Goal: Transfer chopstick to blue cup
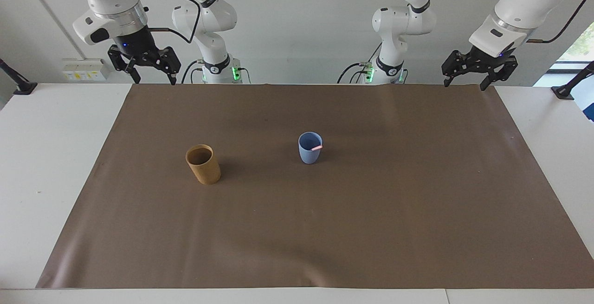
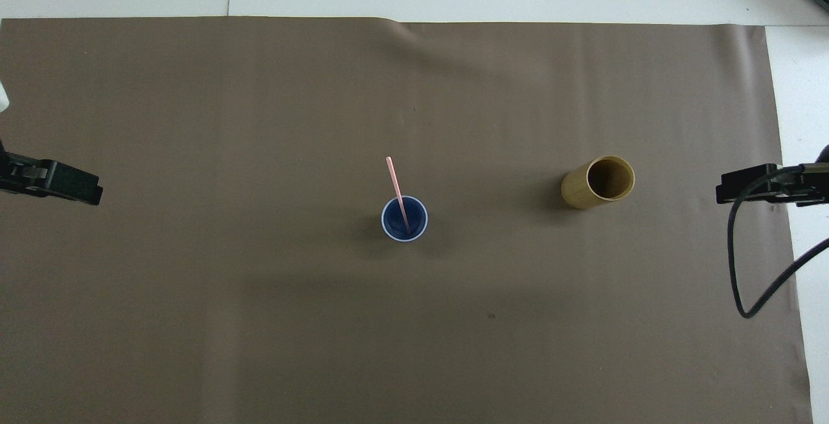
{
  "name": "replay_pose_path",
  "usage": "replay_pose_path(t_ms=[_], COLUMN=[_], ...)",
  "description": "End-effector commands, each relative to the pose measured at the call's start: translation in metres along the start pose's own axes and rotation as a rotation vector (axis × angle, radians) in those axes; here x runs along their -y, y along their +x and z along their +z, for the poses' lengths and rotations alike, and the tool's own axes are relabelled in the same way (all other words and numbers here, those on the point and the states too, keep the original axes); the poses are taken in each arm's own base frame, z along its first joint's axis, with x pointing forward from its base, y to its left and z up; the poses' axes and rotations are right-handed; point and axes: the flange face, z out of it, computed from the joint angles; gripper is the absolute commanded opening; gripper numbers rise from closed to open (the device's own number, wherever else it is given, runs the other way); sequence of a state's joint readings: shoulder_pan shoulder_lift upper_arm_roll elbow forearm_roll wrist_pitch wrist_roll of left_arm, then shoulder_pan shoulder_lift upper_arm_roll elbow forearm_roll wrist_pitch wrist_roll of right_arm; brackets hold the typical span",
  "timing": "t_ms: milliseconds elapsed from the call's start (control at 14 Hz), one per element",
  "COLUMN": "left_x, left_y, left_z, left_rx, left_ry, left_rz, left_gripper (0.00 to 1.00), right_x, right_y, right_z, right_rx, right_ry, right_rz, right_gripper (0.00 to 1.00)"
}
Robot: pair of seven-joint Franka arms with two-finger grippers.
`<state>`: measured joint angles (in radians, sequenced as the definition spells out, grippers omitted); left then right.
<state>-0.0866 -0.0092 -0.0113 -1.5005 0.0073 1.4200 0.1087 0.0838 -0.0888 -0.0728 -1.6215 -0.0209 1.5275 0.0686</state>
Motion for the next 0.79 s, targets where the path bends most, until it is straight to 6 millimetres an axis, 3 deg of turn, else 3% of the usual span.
replay_pose_path(t_ms=[0, 714], left_x=[-0.0016, -0.0017], left_y=[-0.0051, -0.0055], left_z=[0.0002, 0.0009], left_rx=[-0.008, -0.006], left_ry=[0.008, 0.008], left_rz=[0.001, 0.0], left_gripper=[1.0, 1.0], right_x=[-0.001, -0.0041], right_y=[-0.0059, 0.0016], right_z=[-0.0013, -0.0083], right_rx=[-0.009, 0.013], right_ry=[-0.014, -0.018], right_rz=[0.021, 0.023], right_gripper=[1.0, 1.0])
